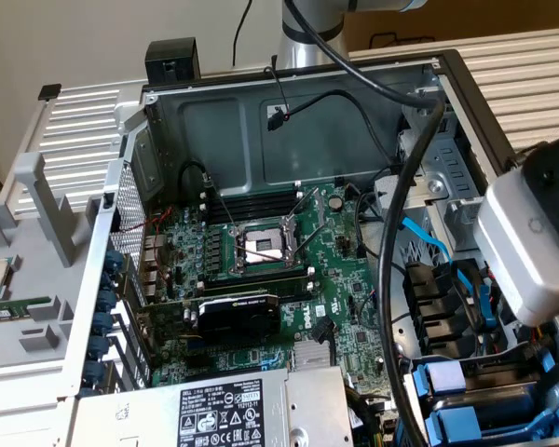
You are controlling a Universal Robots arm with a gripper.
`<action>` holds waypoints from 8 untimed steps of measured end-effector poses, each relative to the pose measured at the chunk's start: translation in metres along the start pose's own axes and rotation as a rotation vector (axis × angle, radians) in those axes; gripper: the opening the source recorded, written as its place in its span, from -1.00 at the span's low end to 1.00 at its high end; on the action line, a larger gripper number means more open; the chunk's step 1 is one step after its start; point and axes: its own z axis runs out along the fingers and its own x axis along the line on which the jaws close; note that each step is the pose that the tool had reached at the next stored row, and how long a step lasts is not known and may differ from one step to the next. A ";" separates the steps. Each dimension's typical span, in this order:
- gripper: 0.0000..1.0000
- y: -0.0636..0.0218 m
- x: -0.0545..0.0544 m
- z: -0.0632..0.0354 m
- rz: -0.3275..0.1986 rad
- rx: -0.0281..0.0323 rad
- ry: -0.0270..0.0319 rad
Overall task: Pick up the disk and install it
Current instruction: 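Insert the first disk wire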
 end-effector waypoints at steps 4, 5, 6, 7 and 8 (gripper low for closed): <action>-0.01 -0.0021 0.001 0.0022 -0.022 -0.0036 -0.0040; -0.01 -0.0029 0.001 0.0030 -0.026 -0.0044 -0.0044; -0.01 -0.0039 0.002 0.0038 -0.031 -0.0053 -0.0048; -0.01 -0.0047 0.002 0.0048 -0.035 -0.0060 -0.0053; -0.01 -0.0052 0.002 0.0060 -0.040 -0.0067 -0.0069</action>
